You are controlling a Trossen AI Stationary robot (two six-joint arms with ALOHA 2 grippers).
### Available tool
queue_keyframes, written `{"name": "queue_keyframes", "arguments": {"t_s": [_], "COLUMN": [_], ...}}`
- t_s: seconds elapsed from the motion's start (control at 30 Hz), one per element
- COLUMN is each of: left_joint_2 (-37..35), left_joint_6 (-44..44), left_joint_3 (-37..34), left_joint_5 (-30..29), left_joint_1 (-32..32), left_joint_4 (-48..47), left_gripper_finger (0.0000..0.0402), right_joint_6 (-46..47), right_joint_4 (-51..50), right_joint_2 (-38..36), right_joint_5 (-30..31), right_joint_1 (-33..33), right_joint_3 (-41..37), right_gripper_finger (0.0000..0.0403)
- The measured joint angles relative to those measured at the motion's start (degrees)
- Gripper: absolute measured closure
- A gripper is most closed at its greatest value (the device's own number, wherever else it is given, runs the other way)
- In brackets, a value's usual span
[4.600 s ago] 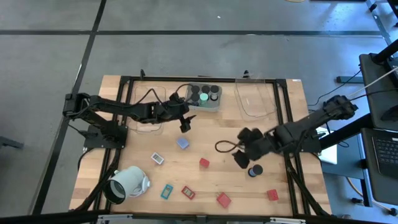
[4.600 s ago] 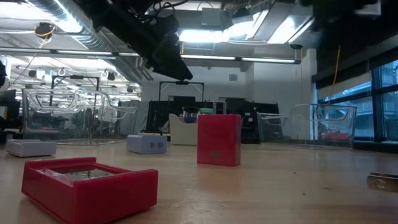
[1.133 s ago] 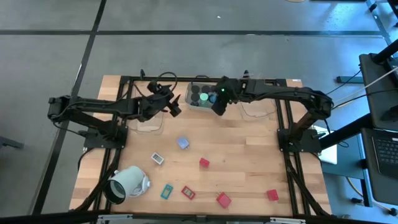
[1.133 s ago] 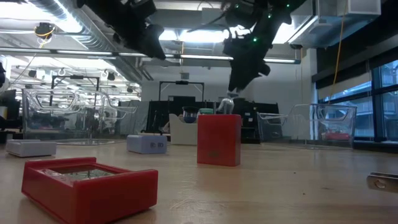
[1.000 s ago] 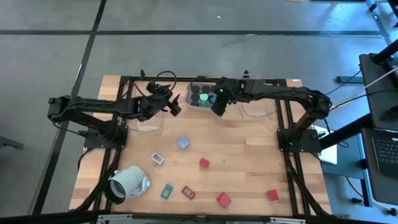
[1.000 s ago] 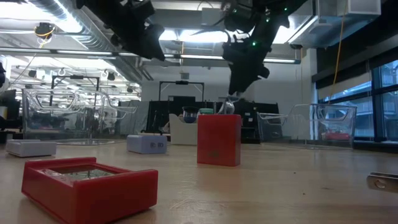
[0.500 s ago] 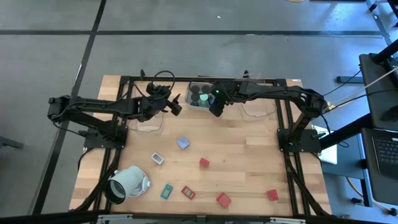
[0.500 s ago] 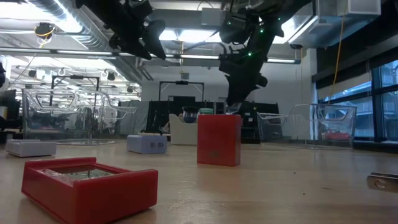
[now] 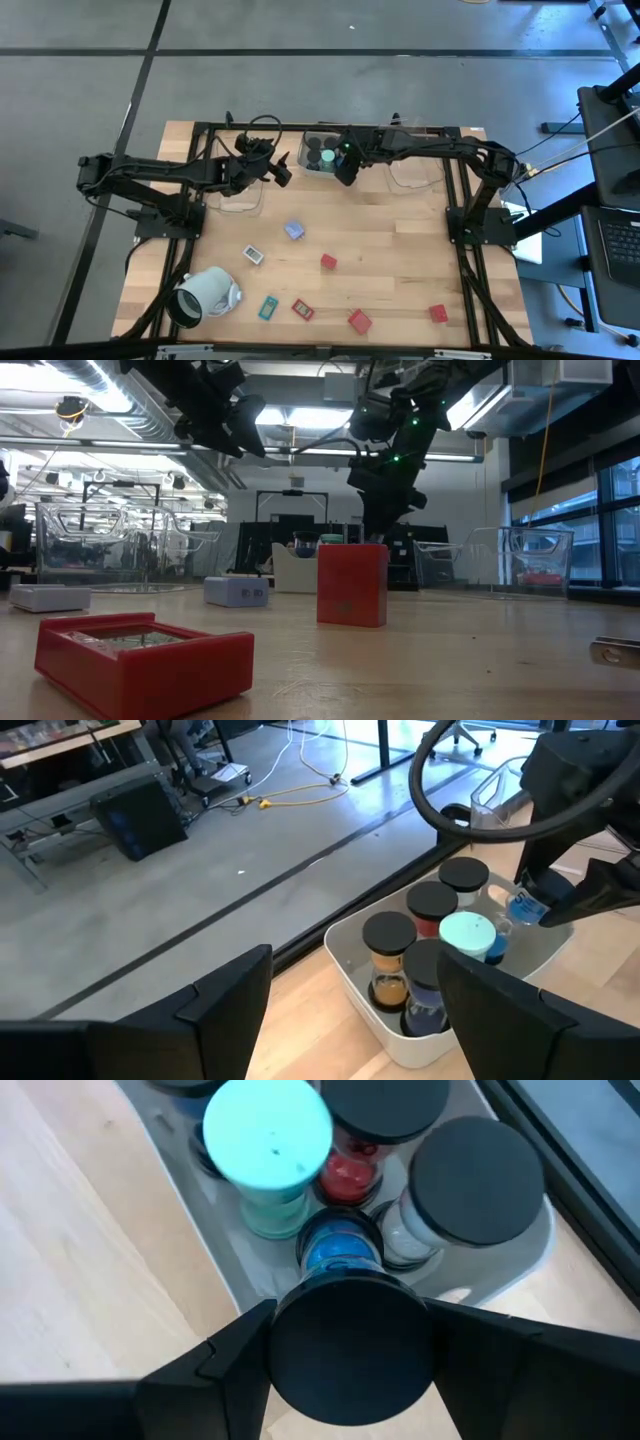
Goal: Pick & Place Office items
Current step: Put the blue hourglass timer into the gray bin
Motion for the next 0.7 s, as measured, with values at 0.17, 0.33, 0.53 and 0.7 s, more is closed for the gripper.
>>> {"name": "queue_keyframes", "arguments": {"t_s": [0.17,0.33,0.53,0.7], "left_joint_2": [0.0,0.0,0.0,0.0], "left_joint_6": [-0.5,-1.3,-1.5,-1.5], "left_joint_3": [0.0,0.0,0.0,0.0], "left_joint_5": [0.1,0.1,0.1,0.1], "left_joint_1": [0.0,0.0,0.0,0.0], "left_joint_4": [0.0,0.0,0.0,0.0], "left_gripper_finger": [0.0123,0.0123,0.0123,0.0123], "right_joint_6": [0.0,0.0,0.0,0.0], "right_joint_4": [0.0,0.0,0.0,0.0], "right_joint_2": [0.0,0.0,0.0,0.0], "right_joint_5": [-2.4,-2.4,-2.5,-2.5], "right_joint_1": [-0.9,-1.2,-1.1,-1.1], "right_joint_3": [0.0,0.0,0.0,0.0], "right_gripper_finger": [0.0184,0.0184,0.0184,0.0184]}}
